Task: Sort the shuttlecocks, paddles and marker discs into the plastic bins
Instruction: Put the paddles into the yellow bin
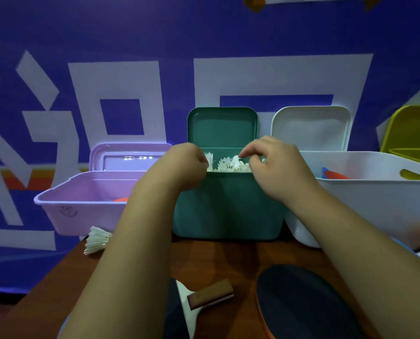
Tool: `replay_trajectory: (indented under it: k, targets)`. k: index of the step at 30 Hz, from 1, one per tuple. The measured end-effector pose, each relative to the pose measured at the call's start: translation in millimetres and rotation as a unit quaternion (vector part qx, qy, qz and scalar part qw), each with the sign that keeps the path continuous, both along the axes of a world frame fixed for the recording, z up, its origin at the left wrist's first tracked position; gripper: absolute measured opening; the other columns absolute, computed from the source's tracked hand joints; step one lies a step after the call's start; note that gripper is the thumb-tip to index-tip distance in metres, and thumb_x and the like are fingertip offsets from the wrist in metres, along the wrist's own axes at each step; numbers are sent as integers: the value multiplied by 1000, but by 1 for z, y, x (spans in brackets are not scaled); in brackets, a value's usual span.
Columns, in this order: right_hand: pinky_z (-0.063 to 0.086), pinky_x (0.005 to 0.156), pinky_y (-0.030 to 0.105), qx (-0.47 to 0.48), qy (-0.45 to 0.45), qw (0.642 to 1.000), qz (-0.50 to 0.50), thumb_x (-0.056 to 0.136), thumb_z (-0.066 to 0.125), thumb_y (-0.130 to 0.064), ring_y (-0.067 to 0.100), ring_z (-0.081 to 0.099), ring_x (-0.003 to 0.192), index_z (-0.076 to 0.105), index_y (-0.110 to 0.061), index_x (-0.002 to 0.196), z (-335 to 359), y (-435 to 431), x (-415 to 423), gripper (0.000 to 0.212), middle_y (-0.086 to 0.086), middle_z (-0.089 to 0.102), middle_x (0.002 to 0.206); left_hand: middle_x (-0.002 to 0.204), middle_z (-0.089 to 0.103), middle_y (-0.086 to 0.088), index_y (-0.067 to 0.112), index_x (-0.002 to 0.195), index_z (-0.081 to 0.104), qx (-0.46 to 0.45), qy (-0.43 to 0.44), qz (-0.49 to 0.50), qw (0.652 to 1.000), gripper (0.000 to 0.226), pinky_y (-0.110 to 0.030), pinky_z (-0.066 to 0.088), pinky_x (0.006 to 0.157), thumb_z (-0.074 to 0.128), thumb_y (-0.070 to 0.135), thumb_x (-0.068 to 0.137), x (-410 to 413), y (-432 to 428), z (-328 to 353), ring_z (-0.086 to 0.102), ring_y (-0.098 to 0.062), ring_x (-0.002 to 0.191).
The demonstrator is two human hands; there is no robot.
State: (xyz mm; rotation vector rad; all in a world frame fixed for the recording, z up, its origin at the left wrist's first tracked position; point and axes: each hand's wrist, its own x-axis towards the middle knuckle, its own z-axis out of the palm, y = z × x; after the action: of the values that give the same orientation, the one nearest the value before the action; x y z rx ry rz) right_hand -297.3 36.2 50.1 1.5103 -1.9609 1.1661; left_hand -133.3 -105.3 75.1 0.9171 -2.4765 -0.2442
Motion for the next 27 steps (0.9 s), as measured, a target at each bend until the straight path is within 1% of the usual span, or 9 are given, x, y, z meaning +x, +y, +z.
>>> replay_trajectory:
  k: [2,4,9,13,18,20,23,25,27]
  targets:
    - [41,79,17,-26,9,1000,2,92,58,-6,9,60,92,80,-25,96,-8,22,3,30,-9,69,97,109,74,-10,14,107,78,-9,2,-8,1000,27,-37,57,81,53,20,100,-1,12,4,67,-31,96]
    - [42,81,14,-38,1,999,2,91,59,-6,8,61,92,81,-25,94,-15,42,7,29,-9,70,96,109,74,-5,18,108,78,-16,10,-23,1000,27,-35,56,82,53,24,100,-1,28,9,67,-28,97]
    - [49,82,18,-30,-80,996,21,90,58,-8,5,64,90,80,-29,92,-40,75,19,31,-13,73,95,105,74,4,26,111,77,-7,15,-64,998,24,-33,54,84,58,34,101,17,69,12,67,-18,97]
    - [52,84,21,62,-117,989,65,94,56,-13,3,65,94,79,-33,96,-66,85,37,31,-16,73,100,95,75,10,28,112,77,30,-78,-74,994,21,-34,56,90,63,38,100,51,91,-11,70,-12,92]
    - [51,94,24,252,-70,951,163,100,61,-28,-4,62,104,75,-39,116,-89,84,64,24,-21,68,113,109,69,6,28,120,73,67,-142,11,988,23,-33,49,87,64,37,101,111,90,-59,64,-19,103]
    - [52,100,29,302,-50,936,173,99,64,-36,-1,62,109,70,-40,128,-99,81,72,30,-20,65,121,123,70,2,28,127,70,105,-137,55,983,31,-38,55,92,66,42,99,137,85,-81,65,-21,106]
    - [48,107,30,363,0,918,163,98,68,-46,7,59,121,59,-35,145,-114,76,78,50,-14,60,135,143,58,6,30,143,56,171,-126,82,974,64,-36,53,99,71,61,89,165,88,-109,61,-19,119]
    - [47,108,32,391,28,907,154,96,68,-49,10,56,125,55,-33,150,-121,74,79,58,-13,57,139,146,52,6,30,148,50,174,-152,94,968,78,-33,46,99,71,69,84,174,95,-122,55,-17,121]
    - [46,109,34,396,42,906,146,97,69,-49,12,55,128,54,-34,150,-125,73,79,57,-14,56,139,149,47,6,32,150,46,176,-158,99,967,85,-37,46,106,71,73,80,177,99,-135,52,-16,124]
